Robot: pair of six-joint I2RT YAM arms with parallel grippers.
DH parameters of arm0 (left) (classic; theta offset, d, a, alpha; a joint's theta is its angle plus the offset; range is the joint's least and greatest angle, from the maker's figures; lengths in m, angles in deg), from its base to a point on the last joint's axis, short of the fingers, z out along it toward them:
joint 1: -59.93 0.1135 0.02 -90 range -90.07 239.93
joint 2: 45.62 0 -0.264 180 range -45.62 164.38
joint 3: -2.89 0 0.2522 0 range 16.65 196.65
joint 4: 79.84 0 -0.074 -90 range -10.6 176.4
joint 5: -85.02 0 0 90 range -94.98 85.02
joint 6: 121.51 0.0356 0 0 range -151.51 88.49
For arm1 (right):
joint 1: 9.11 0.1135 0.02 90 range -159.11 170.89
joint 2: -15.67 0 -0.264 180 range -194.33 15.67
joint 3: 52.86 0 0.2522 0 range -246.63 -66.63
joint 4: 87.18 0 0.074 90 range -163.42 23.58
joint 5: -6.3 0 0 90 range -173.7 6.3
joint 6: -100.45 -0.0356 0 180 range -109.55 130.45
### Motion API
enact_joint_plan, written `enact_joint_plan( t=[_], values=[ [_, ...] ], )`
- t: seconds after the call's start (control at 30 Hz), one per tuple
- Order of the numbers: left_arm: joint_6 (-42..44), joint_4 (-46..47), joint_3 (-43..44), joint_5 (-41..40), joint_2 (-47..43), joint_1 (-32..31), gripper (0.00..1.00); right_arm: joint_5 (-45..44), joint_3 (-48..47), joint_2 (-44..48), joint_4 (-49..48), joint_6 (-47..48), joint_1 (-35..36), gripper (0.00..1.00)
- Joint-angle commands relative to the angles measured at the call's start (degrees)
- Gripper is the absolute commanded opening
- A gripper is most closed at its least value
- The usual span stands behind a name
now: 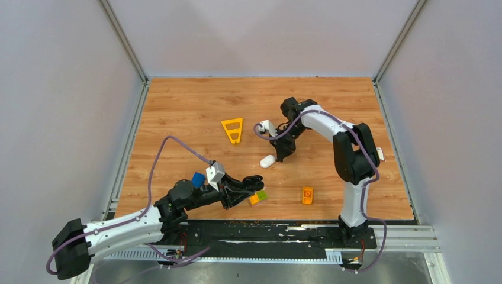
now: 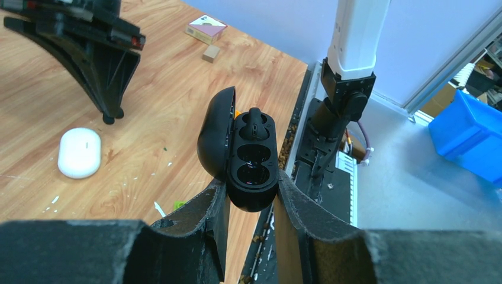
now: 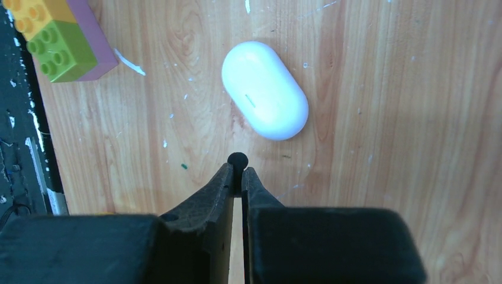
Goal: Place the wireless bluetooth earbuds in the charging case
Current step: Pick up the left earbud from the center of the board, then place the left earbud in the charging case.
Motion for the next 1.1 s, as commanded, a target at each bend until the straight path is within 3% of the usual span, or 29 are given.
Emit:
enact_joint_plan(
  t=[0.0,0.33,0.6,1.07],
  values=[
    [-0.3,1.0,0.3,-0.8,-1.0,-0.1,0.00,0.7,2.6,9.2,-0.5,0.0,0.3,0.04],
    [0.6,-1.4,1.7,0.0,-0.7,-0.1,0.00,5.7,10.8,31.2,2.8,-3.2,1.3,0.04],
    [2.8,-4.9,3.0,-0.1,-0.6,-0.2,0.00,8.4,11.0,42.9,3.4,-8.3,4.8,0.04],
    [5.5,-13.4,6.0,-0.9,-2.1,-0.2,0.00,14.8,3.2,42.7,3.5,-14.3,11.2,0.04]
  ],
)
